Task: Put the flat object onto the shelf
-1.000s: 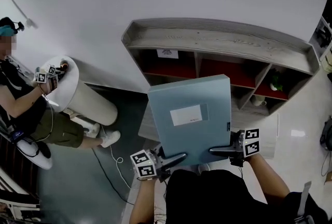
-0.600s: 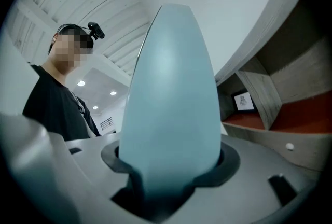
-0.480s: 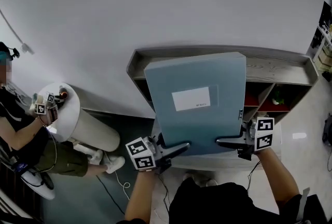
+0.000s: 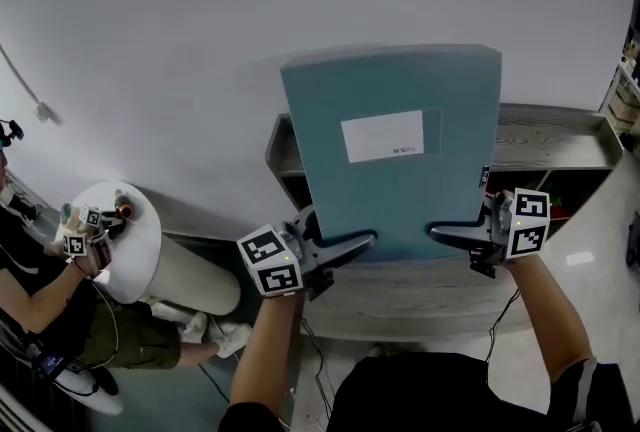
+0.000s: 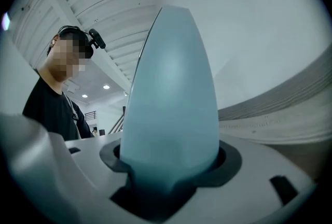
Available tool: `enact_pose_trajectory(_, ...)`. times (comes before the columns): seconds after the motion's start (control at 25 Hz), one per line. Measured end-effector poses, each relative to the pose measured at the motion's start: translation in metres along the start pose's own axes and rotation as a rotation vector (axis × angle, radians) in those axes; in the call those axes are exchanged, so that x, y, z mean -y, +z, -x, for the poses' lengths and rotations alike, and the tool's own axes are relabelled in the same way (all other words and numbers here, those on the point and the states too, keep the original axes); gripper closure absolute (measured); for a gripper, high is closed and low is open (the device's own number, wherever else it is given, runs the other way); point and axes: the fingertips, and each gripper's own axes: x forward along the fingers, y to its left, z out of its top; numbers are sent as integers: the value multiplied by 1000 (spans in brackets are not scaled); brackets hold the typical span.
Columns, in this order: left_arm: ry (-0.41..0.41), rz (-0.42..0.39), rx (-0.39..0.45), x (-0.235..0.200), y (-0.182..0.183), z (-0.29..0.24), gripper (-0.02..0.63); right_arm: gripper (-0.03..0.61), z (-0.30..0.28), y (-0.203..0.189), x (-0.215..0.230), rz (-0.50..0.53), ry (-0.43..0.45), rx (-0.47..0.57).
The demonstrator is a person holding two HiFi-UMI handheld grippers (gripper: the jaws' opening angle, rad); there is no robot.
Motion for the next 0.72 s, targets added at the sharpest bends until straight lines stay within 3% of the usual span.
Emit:
enact_pose_trajectory(0.2,-72,-60,0,43,87,38,272,271,-39,81,-74,116,-140,-32)
enact_pose_trajectory(0.44,-74,-116,-28,34,94,35,259,253,-39,85,-71,163,-231,-22)
enact_pose_trajectory(0.72,-65,-150,-83,32,99,37,255,219,-40,87,-67,207,-357,-83)
